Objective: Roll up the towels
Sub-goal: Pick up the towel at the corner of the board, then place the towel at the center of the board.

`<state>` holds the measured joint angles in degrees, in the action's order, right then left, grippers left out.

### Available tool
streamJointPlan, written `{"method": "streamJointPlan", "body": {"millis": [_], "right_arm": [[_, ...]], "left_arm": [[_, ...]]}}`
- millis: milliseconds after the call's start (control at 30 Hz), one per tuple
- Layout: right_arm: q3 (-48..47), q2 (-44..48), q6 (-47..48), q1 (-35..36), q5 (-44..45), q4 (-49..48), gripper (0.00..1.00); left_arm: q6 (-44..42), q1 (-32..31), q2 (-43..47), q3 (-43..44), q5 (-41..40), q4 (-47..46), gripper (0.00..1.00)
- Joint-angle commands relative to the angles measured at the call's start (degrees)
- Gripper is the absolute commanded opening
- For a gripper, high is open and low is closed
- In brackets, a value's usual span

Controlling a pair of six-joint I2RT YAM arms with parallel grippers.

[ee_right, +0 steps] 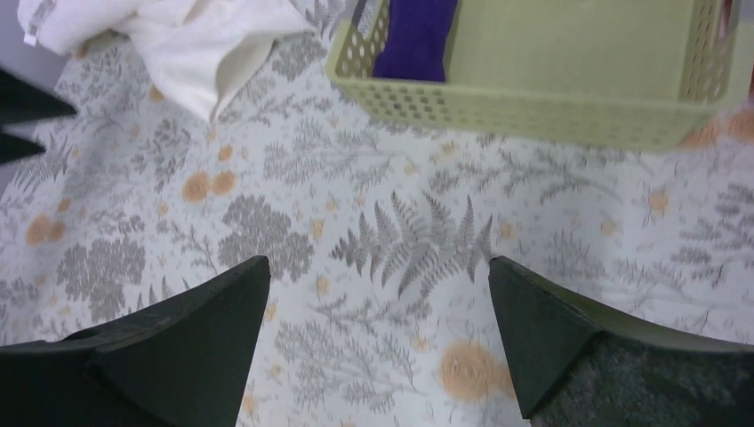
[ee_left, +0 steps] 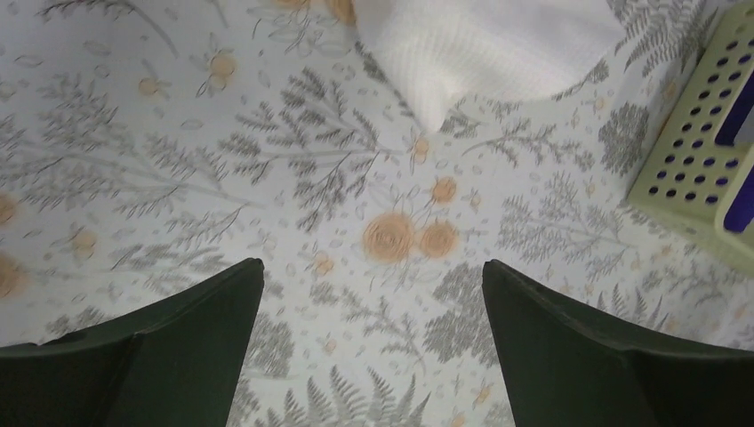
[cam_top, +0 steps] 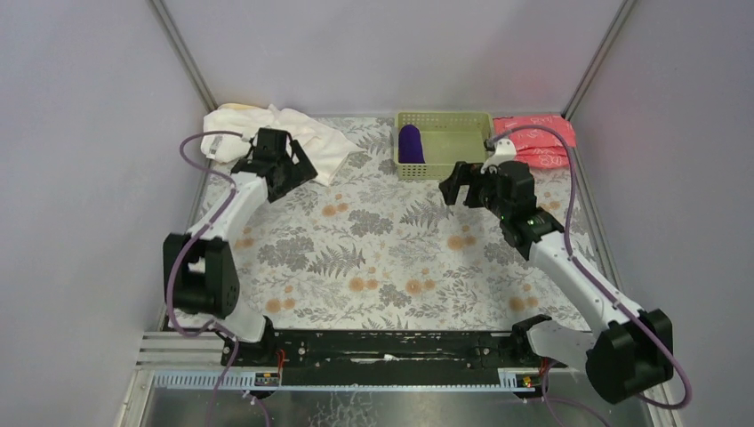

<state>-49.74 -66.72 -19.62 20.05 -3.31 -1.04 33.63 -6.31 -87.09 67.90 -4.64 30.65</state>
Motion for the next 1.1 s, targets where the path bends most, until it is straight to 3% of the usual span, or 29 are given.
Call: {"method": "streamJointPlan", "body": {"millis": [0,267,367,433,533,600,700,800,967,1000,1067], "right_arm": [[8.67,8.79,-2.8,-0.33,-2.26,-4.39,0.99],[15.9,17.65,-2.44,-0.32,-3.45,-6.84,0.99],[15.86,17.36,-2.24,-0.29,-4.28,-7.01,0.99],[15.59,16.95,-2.12,-0.33,-4.74,-6.82,0.99],[15.49,16.63,-1.83,-0.34,-4.55,-6.56,0.99],[15.46,16.36,-1.64,-0.33,-4.54,-6.6,0.99],[15.33,15.61,-1.64,-0.34,-5.0,-6.93,0.99],[14.58,14.84,-1.72,-0.29,-6.02,-6.87,1.0],[13.03,14.94,-2.06,-0.28,-6.26,-6.22,1.0],[12.67,15.19,-2.09,-0.31,-6.09,-5.9,1.0],[11.93,15.93,-2.08,-0.28,-4.69,-4.44,1.0]], "left_arm": [[4.49,1.81,-8.91,6.6,2.44,-6.99,0.93],[5.49,2.4,-26.65,20.15,2.46,-9.72,0.92],[6.15,3.35,-32.78,24.61,3.02,-10.35,0.86],[5.87,3.99,-36.58,27.32,3.94,-10.44,0.74],[4.77,4.99,-39.32,29.72,8.16,-9.75,0.38],[3.51,5.14,-35.5,27.59,10.18,-10.24,0.17],[3.52,3.44,-23.12,19.3,13.68,-13.3,0.0],[4.29,-2.62,-8.75,14.09,14.89,-12.3,0.0],[5.77,-24.75,6.74,7.93,5.77,-14.26,0.11],[5.83,-28.82,7.43,7.73,5.0,-14.66,0.15],[5.25,-34.16,7.28,7.91,4.72,-14.37,0.37]]}}
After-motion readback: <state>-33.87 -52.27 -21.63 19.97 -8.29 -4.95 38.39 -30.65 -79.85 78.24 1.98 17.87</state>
